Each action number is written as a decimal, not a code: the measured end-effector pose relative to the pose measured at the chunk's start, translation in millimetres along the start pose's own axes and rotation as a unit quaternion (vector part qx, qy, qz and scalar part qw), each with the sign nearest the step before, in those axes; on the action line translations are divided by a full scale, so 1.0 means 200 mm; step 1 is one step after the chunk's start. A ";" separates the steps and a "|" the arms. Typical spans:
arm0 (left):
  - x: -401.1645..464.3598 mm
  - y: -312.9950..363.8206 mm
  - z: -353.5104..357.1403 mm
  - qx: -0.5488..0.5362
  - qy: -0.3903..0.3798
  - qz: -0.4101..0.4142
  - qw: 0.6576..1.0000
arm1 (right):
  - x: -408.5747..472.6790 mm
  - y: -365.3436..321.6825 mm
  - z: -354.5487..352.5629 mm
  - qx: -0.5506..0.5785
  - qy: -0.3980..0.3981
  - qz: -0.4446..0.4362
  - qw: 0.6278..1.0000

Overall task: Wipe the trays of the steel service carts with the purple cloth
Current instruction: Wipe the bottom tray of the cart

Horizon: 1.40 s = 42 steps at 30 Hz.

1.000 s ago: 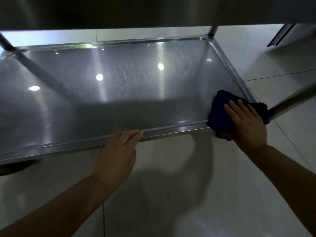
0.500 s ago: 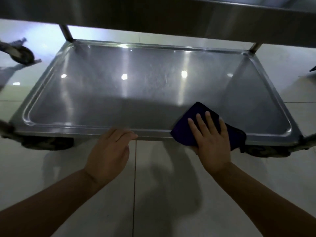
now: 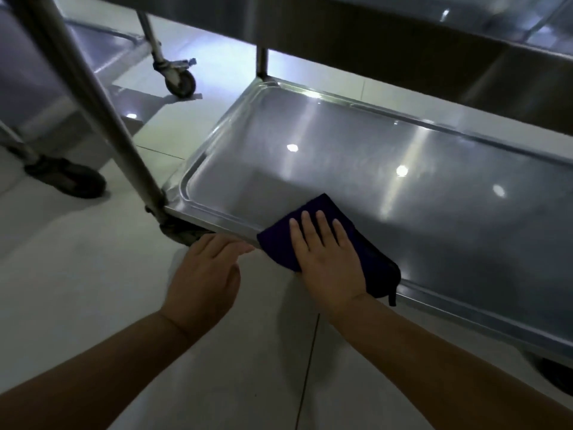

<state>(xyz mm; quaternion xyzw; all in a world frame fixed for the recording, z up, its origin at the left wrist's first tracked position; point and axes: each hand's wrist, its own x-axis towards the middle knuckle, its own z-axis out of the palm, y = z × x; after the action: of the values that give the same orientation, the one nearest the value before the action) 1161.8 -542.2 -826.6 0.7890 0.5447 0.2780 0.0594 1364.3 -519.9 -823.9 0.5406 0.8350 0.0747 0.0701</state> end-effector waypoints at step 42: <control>0.24 0.37 -2.24 -0.324 -0.075 -0.526 0.783 | 0.01 -0.73 -2.18 0.443 -0.073 0.036 0.893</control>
<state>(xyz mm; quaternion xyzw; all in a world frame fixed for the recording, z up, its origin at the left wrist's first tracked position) 1009.9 -622.6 -403.6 0.3326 0.7467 0.3038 0.4894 1147.4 -598.9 -427.0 0.5495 0.7537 -0.3402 -0.1191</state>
